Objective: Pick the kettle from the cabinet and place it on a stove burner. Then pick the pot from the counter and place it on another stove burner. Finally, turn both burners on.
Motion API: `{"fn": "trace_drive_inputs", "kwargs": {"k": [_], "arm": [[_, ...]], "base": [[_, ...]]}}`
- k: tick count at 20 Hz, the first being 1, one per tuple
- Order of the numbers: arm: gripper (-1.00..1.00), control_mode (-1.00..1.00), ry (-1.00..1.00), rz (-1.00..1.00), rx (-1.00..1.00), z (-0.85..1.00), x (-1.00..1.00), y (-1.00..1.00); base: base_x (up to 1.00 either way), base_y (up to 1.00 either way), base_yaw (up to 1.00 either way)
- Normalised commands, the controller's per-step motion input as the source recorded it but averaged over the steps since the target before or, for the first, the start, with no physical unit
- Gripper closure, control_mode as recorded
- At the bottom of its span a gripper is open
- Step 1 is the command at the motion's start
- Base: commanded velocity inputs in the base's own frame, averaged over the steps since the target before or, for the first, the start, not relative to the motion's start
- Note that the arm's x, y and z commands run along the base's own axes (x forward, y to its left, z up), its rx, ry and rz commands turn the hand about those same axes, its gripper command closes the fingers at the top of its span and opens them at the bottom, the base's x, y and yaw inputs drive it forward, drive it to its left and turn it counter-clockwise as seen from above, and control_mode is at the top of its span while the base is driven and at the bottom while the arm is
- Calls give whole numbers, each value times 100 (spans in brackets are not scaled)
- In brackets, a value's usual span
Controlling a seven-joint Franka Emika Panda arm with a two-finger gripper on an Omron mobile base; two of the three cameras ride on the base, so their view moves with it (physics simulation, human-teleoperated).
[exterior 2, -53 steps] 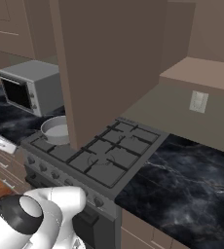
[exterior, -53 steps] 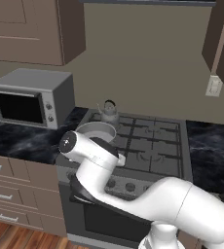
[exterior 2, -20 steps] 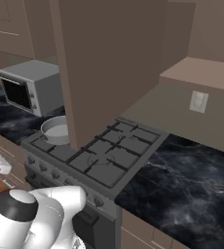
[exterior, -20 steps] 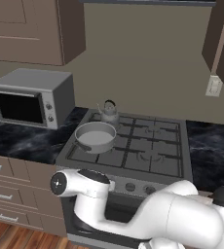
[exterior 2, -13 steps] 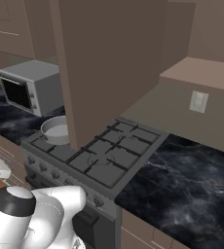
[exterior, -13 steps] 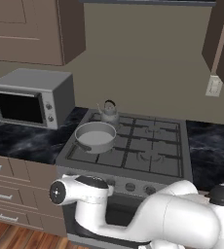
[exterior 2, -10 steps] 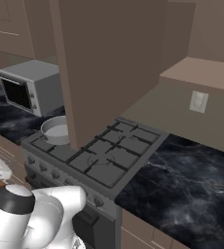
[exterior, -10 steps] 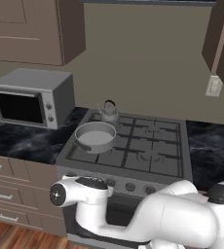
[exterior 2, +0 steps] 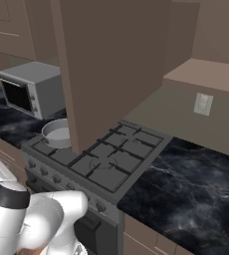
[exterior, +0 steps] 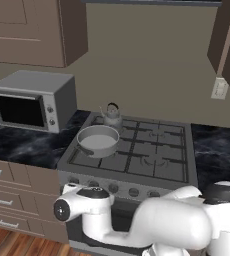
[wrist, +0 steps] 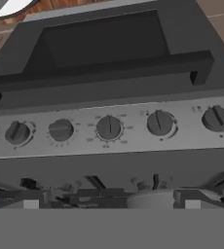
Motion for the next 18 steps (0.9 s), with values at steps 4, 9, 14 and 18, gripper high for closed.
{"fn": "trace_drive_inputs", "kwargs": {"k": [4,9,14,18], "arm": [[-100,-100,-6,-1,0,-14,16,23],[-100,-100,-2,-1,0,-6,19,23],[-100,-100,-2,-1,0,-5,19,19],[-100,-100,-2,-1,0,-10,18,18]], "base": [[0,0,0],[0,0,0],[0,0,0],[0,0,0]]}}
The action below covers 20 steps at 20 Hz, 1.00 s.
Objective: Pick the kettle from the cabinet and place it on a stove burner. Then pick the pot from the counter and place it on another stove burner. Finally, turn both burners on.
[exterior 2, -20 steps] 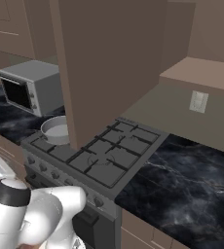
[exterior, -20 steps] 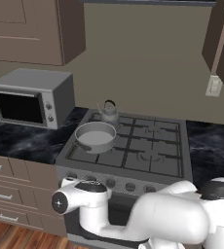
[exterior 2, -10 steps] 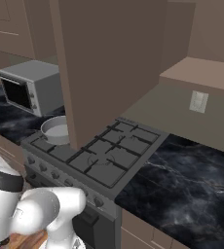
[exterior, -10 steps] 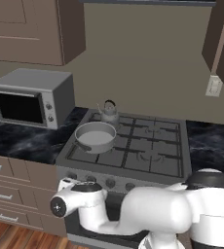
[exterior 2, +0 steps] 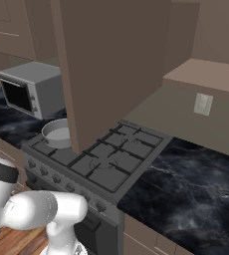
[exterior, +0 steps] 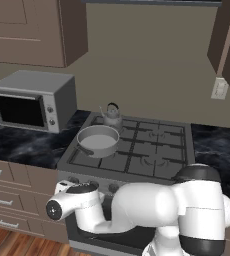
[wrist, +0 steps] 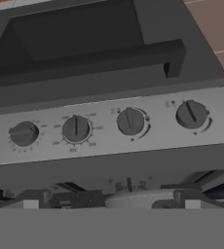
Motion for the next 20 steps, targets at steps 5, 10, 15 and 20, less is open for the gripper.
{"fn": "trace_drive_inputs", "kwargs": {"k": [5,10,15,20], "arm": [[-100,-100,-1,-1,0,-10,16,11],[-100,-100,-1,0,0,-14,14,0],[-100,-100,-1,0,0,-15,19,0],[-100,-100,-1,0,0,-15,18,-4]], "base": [[0,0,0],[0,0,0],[0,0,0],[0,0,0]]}}
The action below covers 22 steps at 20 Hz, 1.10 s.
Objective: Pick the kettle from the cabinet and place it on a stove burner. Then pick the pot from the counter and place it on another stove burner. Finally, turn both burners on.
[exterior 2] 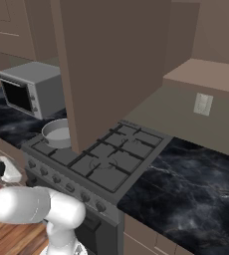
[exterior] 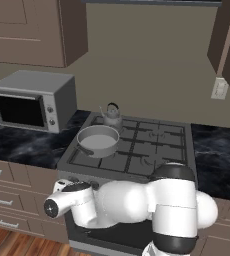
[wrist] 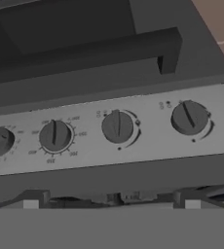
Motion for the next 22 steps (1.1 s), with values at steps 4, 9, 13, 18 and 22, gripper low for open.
{"fn": "trace_drive_inputs", "kwargs": {"k": [4,9,13,18,22], "arm": [[-100,-100,-1,0,0,-9,19,0],[-100,-100,-2,0,0,-11,15,0],[-100,-100,-2,0,0,-14,14,0],[-100,-100,-3,0,0,-19,15,7],[-100,-100,-4,0,0,-16,17,20]], "base": [[0,0,0],[0,0,0],[0,0,0],[0,0,0],[0,0,0]]}}
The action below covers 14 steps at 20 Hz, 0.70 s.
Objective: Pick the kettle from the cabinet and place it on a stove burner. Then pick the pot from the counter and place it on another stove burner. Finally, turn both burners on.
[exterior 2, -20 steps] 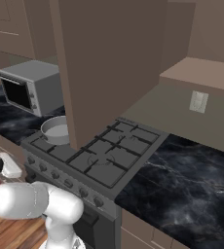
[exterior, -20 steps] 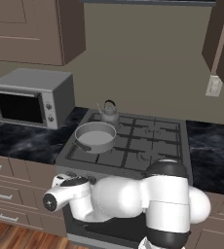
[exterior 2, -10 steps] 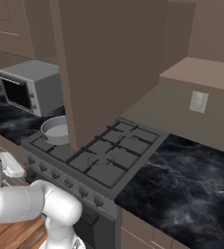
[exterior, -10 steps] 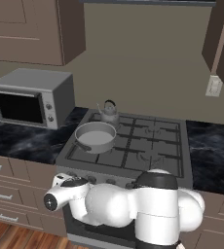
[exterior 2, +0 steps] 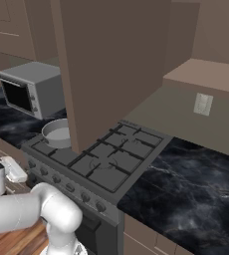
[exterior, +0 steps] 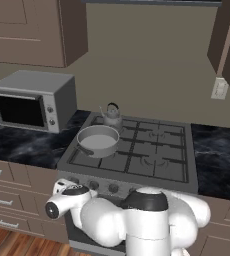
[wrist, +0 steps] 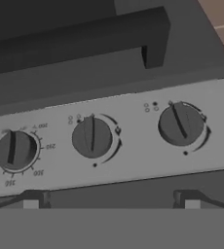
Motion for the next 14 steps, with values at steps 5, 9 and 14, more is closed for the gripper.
{"fn": "trace_drive_inputs", "kwargs": {"k": [5,9,14], "arm": [[-100,-100,-4,0,0,-9,17,22],[-100,-100,-3,0,0,-9,19,7],[-100,-100,-1,0,0,-19,25,0]], "base": [[0,0,0],[0,0,0],[0,0,0]]}}
